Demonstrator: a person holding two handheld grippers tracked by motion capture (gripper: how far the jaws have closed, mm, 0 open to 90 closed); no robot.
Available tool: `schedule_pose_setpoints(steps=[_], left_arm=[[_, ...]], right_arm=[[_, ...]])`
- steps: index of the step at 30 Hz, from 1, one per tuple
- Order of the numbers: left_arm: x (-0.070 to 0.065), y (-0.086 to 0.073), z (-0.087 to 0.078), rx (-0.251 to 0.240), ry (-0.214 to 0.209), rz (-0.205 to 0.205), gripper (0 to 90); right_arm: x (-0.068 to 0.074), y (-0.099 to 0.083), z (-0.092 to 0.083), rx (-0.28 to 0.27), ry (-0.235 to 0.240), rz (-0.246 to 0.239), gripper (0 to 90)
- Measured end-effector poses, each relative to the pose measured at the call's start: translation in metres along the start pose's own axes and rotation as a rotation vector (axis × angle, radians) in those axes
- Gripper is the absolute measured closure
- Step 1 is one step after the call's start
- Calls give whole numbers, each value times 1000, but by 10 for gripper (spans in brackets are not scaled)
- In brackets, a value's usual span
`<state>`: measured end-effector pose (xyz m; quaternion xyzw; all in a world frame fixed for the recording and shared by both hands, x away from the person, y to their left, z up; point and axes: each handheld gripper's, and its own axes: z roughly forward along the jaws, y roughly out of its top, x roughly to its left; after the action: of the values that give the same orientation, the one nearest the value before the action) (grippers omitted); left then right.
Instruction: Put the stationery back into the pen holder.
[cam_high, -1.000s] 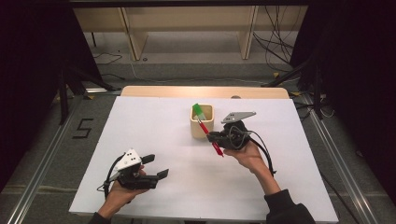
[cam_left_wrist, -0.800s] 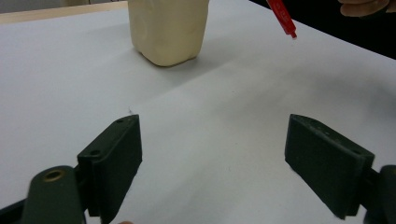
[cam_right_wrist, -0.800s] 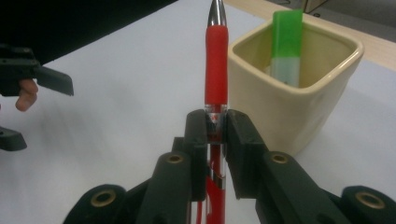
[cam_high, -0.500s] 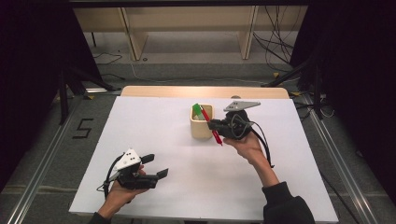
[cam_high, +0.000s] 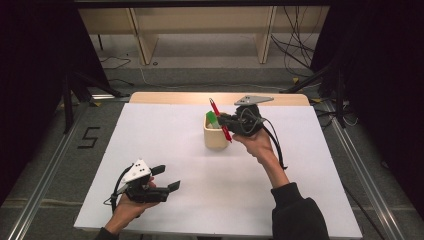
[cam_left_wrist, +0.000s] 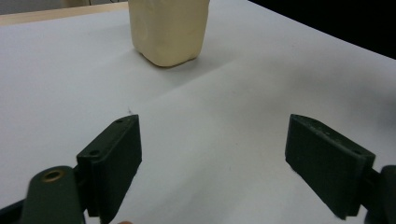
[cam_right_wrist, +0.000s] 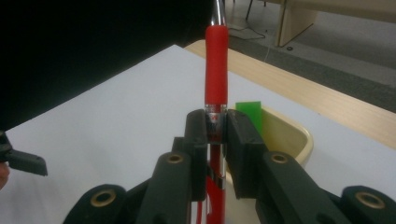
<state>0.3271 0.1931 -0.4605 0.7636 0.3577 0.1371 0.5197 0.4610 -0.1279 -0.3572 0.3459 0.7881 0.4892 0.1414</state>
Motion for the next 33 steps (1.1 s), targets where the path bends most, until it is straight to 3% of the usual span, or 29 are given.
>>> schedule_pose_setpoints(steps=[14, 33], left_arm=[[1, 0, -1, -12, -12, -10, 182], [0, 1, -1, -14, -20, -15, 183]], right_arm=[[-8, 21, 14, -21, -28, 37, 796], [-17, 37, 32, -13, -92, 44, 796]])
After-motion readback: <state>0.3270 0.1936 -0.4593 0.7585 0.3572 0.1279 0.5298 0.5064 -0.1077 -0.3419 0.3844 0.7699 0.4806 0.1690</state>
